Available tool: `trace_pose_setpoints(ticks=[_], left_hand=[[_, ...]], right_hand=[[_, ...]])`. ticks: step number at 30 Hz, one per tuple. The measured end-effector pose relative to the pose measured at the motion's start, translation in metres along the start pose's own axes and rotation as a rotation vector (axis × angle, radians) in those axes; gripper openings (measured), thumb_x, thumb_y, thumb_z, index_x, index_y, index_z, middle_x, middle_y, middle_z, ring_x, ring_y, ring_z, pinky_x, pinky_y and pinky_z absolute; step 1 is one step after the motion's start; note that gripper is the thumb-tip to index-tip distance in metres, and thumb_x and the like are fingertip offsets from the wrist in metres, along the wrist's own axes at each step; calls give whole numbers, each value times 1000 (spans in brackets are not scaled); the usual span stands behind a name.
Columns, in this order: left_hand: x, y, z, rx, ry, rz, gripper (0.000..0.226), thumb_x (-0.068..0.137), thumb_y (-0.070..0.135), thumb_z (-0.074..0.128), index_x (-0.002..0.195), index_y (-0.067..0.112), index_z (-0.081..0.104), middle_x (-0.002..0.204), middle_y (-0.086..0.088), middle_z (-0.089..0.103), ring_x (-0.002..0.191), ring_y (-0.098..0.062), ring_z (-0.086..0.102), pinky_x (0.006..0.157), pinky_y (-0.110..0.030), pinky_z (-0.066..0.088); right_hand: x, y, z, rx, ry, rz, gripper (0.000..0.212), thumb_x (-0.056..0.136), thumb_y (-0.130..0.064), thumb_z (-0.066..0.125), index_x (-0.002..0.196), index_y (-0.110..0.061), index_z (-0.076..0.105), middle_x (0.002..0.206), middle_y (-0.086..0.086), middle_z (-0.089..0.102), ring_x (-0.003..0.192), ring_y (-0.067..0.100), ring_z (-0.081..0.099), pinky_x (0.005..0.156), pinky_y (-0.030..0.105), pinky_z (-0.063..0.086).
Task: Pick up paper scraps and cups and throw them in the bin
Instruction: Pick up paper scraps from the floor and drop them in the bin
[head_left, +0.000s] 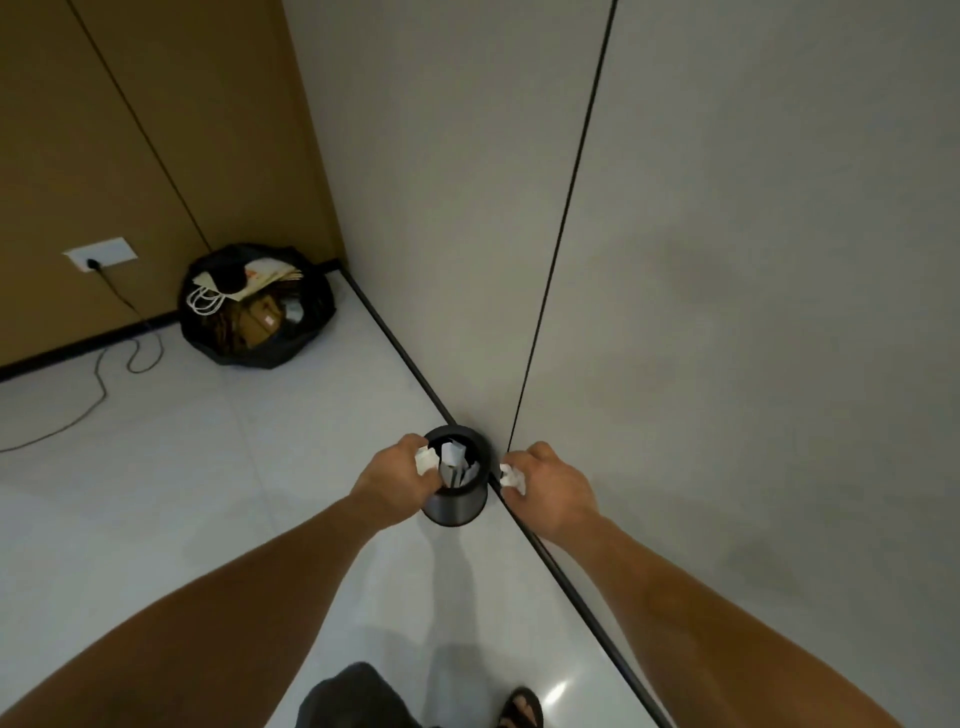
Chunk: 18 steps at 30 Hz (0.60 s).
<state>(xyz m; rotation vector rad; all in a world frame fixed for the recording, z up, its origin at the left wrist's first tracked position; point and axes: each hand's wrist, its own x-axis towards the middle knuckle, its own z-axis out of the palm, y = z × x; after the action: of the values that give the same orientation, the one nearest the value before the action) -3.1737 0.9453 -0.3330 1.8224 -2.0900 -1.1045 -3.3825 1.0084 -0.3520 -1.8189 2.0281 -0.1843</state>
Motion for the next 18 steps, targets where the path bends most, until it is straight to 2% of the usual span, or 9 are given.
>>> trace_pose_setpoints(ticks=[4,9,13,16,18], left_hand=[[65,-12,-17,-12,-16,-24,44,88,29,62,128,17,48,111,-9,60,93,-24,57,82,-34,50],[163,-41,-32,-1,-144,17,47,91,28,60,133,17,44,119,-9,60,102,-24,58,86,-32,49],[247,-66,-42,72,-269,46,50,92,32,59,137,19,42,127,-8,58,113,-25,56,96,-34,46],[297,-88,-31,116,-326,77,54,91,36,58,140,21,41,133,-5,55,120,-23,51,100,-33,42],[331,-108,-8,143,-334,102,50,91,37,57,137,21,44,130,-4,55,118,-21,51,94,-29,41]], right_hand=[[66,-15,2,-7,-32,-2,39,93,-35,54,132,-33,53,126,0,47,100,25,62,86,32,51],[153,-35,23,6,-85,88,39,94,-37,54,133,-31,52,130,-1,46,101,25,62,87,31,51],[216,-45,51,40,-134,205,37,95,-39,53,132,-33,50,136,-1,45,107,22,61,93,30,49],[257,-42,82,68,-172,227,35,96,-39,51,130,-32,50,132,1,48,105,21,61,89,31,51],[287,-32,114,96,-187,262,35,95,-40,50,130,-33,49,128,0,49,103,18,60,86,27,50]])
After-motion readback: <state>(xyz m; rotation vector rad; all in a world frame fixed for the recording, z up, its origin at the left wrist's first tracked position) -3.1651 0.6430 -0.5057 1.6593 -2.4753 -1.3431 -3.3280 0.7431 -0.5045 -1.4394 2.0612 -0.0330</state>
